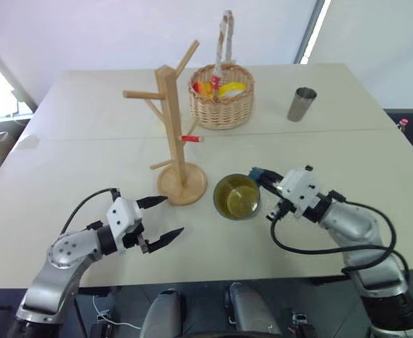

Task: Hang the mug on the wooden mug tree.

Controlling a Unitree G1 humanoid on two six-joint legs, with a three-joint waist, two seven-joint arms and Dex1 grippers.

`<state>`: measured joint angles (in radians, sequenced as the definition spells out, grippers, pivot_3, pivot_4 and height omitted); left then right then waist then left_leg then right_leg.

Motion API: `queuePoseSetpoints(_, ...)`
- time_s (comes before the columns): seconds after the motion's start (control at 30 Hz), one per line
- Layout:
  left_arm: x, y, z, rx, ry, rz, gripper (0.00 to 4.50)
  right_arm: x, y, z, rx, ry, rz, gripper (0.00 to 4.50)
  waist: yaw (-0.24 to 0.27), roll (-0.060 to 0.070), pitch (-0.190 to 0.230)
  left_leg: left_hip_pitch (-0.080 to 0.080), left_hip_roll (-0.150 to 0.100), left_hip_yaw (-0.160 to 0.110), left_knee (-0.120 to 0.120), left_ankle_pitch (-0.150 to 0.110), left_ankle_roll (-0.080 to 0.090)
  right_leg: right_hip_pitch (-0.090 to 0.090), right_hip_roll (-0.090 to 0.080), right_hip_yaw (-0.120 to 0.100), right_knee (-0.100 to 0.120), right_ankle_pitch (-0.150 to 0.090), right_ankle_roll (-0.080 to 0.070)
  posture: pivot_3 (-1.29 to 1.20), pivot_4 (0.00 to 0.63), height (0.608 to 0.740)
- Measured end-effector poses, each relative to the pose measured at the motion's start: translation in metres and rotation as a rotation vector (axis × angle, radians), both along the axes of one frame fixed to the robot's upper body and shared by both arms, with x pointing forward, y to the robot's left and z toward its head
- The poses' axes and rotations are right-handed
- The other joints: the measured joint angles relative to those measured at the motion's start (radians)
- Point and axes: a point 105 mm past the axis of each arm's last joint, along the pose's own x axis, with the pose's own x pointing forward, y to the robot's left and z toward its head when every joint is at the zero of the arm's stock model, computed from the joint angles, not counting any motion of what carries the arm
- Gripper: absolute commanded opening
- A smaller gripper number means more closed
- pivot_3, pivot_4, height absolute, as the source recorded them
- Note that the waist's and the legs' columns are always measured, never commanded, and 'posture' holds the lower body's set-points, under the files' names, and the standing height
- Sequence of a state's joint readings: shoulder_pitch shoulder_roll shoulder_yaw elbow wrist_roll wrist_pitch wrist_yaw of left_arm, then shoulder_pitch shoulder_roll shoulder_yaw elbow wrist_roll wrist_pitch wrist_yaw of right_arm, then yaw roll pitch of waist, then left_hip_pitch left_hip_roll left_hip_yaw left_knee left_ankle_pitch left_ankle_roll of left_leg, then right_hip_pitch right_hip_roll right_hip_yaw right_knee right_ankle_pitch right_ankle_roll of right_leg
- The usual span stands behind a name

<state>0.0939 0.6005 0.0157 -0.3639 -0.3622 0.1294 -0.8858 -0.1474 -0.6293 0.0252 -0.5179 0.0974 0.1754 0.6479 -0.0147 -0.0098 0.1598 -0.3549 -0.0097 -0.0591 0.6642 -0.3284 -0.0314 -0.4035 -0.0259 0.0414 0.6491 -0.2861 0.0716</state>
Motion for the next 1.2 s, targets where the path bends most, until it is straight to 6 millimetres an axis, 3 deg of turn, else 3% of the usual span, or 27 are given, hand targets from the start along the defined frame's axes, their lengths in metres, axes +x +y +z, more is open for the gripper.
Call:
queuePoseSetpoints(0.2, 0.006, -0.003, 0.008, -0.033, 0.003, -0.006, 4.5, -0.007, 0.027, 0.042, -0.043, -0.037, 0.088, 0.02, 0.002, 0.0, 0.0, -0.001, 0.0, 0.0, 0.0, 0.0, 0.0, 0.0, -0.001, 0.0, -0.001, 0.0, 0.0, 0.0, 0.15, 0.74)
queuePoseSetpoints(0.37, 0.012, 0.004, 0.022, -0.096, 0.004, 0.022, 4.5, -0.002, 0.045, 0.061, -0.098, -0.061, 0.109, 0.02, 0.001, -0.001, 0.0, -0.001, 0.0, 0.0, 0.0, 0.0, 0.0, -0.001, -0.001, 0.0, -0.001, 0.0, 0.0, 0.0, 0.15, 0.74)
queuePoseSetpoints(0.7, 0.01, 0.018, 0.034, -0.089, -0.011, 0.06, 4.5, 0.011, 0.063, 0.074, -0.18, -0.075, 0.113, 0.02, 0.001, -0.001, 0.0, -0.002, 0.0, 0.0, 0.0, 0.0, 0.0, -0.001, -0.002, 0.0, -0.002, 0.0, 0.0, 0.0, 0.15, 0.74)
queuePoseSetpoints(1.2, 0.002, 0.019, 0.054, -0.157, -0.043, 0.062, 4.5, 0.027, 0.079, 0.068, -0.196, -0.055, 0.119, 0.02, 0.0, -0.001, 0.0, -0.002, 0.0, 0.0, 0.0, 0.0, 0.0, -0.002, -0.002, 0.0, -0.002, 0.0, 0.0, 0.0, 0.15, 0.74)
